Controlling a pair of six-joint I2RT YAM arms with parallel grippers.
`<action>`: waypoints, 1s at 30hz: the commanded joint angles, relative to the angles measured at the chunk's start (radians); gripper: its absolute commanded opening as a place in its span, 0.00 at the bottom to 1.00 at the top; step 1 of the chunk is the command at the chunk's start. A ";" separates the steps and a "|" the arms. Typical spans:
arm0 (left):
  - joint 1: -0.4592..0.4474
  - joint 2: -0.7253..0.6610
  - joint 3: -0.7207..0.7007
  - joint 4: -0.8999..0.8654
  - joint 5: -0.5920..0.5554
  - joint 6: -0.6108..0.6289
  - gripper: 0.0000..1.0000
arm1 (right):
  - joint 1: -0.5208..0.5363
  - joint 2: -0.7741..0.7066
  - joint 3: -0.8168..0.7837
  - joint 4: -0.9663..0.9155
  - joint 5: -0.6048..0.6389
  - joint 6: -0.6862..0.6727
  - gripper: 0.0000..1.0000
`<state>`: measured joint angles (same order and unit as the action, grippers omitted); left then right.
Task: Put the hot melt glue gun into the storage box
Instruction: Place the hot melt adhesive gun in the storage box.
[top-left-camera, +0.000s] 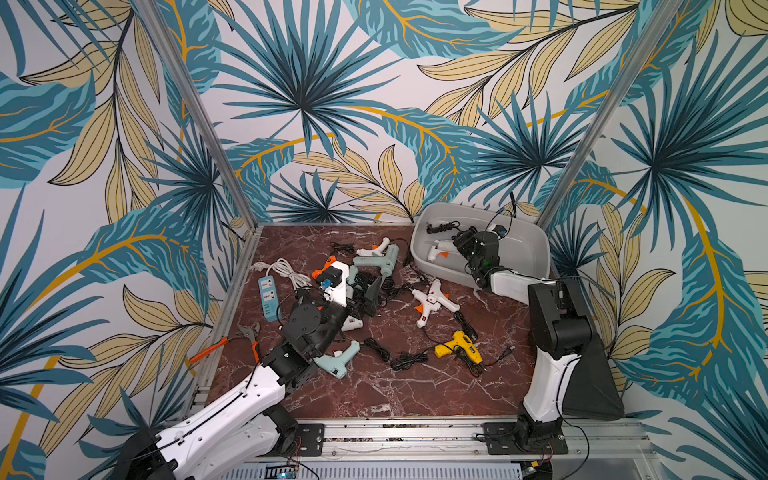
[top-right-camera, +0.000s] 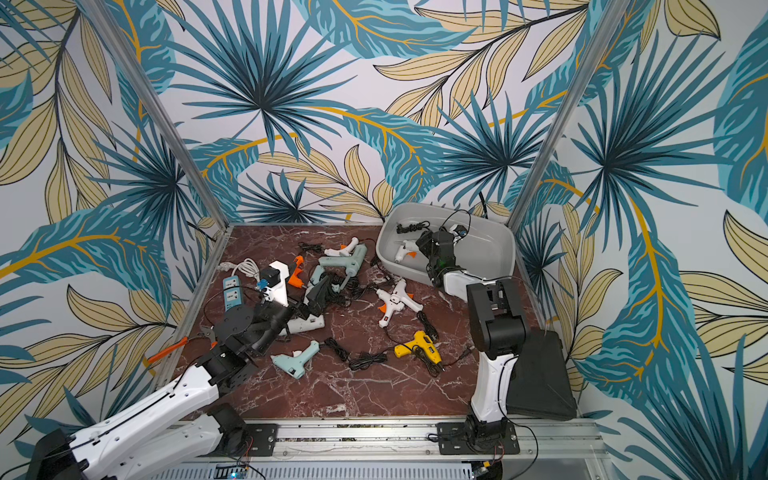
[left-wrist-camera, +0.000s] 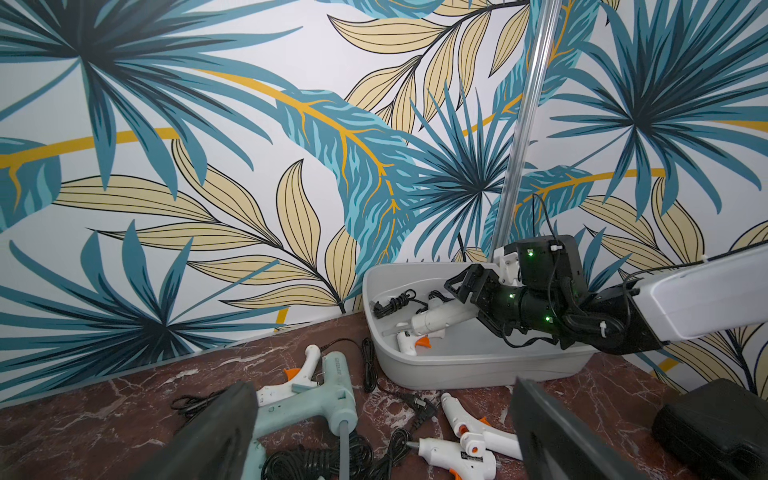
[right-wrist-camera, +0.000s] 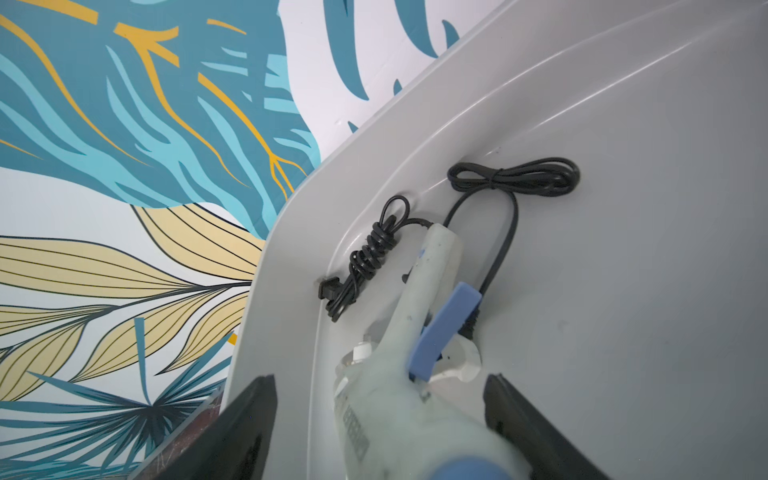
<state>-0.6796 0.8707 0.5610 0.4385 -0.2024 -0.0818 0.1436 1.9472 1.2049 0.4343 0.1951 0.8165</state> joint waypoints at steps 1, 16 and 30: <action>0.008 -0.029 0.000 -0.051 -0.038 -0.026 1.00 | 0.002 -0.085 0.024 -0.206 0.075 -0.045 0.84; 0.028 -0.046 0.007 -0.110 -0.054 -0.070 1.00 | 0.000 -0.143 0.109 -0.670 0.240 -0.135 0.88; 0.043 -0.052 0.018 -0.182 -0.086 -0.096 1.00 | 0.002 -0.125 0.281 -0.907 0.054 -0.352 0.73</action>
<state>-0.6460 0.8318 0.5610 0.3019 -0.2562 -0.1562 0.1436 1.8248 1.4635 -0.3721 0.3328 0.5331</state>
